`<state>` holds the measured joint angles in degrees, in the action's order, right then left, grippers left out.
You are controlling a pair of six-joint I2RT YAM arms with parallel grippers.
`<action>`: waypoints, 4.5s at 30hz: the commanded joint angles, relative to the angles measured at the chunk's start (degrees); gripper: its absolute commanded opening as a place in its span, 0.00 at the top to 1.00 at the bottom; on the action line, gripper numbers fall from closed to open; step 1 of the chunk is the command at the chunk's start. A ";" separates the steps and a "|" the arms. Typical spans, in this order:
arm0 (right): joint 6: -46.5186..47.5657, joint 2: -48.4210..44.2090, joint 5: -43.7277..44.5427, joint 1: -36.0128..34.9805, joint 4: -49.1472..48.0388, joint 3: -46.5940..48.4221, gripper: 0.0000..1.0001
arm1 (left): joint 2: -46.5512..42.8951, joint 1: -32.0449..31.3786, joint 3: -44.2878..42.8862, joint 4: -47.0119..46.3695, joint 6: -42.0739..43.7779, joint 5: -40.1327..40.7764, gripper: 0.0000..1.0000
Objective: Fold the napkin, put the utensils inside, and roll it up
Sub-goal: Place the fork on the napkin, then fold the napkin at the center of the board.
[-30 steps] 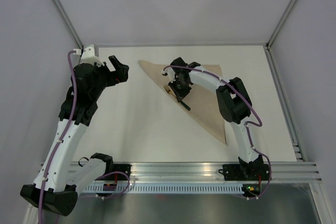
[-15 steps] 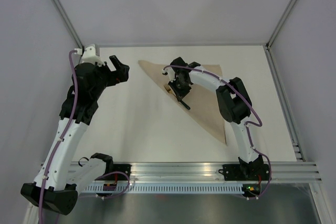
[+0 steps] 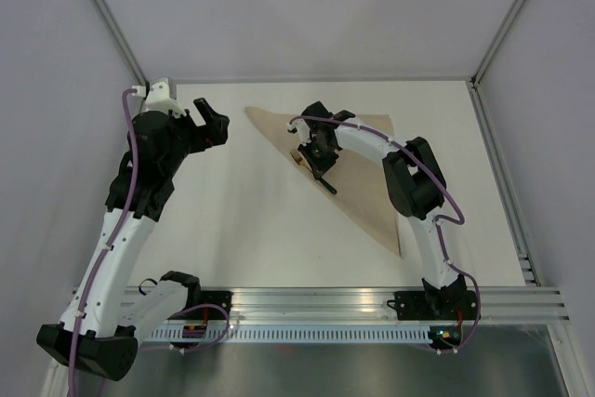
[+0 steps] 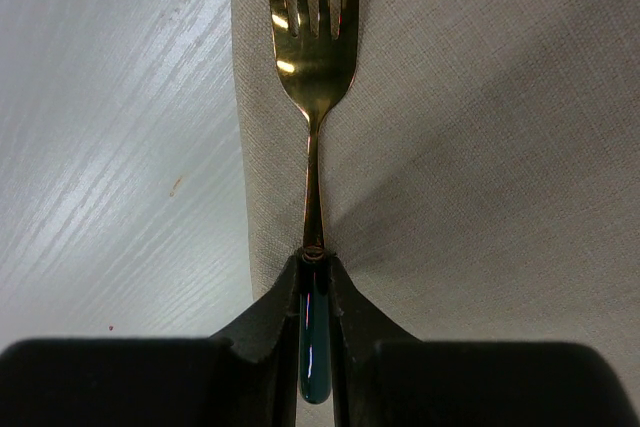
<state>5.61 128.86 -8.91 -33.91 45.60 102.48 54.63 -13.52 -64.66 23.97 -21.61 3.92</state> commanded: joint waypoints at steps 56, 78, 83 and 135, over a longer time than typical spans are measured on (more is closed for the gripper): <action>-1.74 -27.17 -12.45 37.16 -1.04 -8.43 0.43 | 30.87 -49.74 12.81 -42.16 26.34 10.92 0.13; -1.47 -26.55 -14.12 42.00 -4.65 -13.44 0.47 | 50.83 -67.60 6.48 -46.11 36.54 11.37 0.37; -1.65 -26.64 -14.21 42.08 -4.91 -13.97 0.48 | 53.82 -68.57 5.07 -48.04 36.98 11.11 0.40; -2.09 -27.08 -13.59 42.26 -6.84 -16.17 0.59 | 67.97 -71.21 -3.80 -54.38 41.38 13.74 0.66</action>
<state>4.27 103.98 -22.41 8.08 39.81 86.54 121.43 -84.25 -66.24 -27.83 17.87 16.73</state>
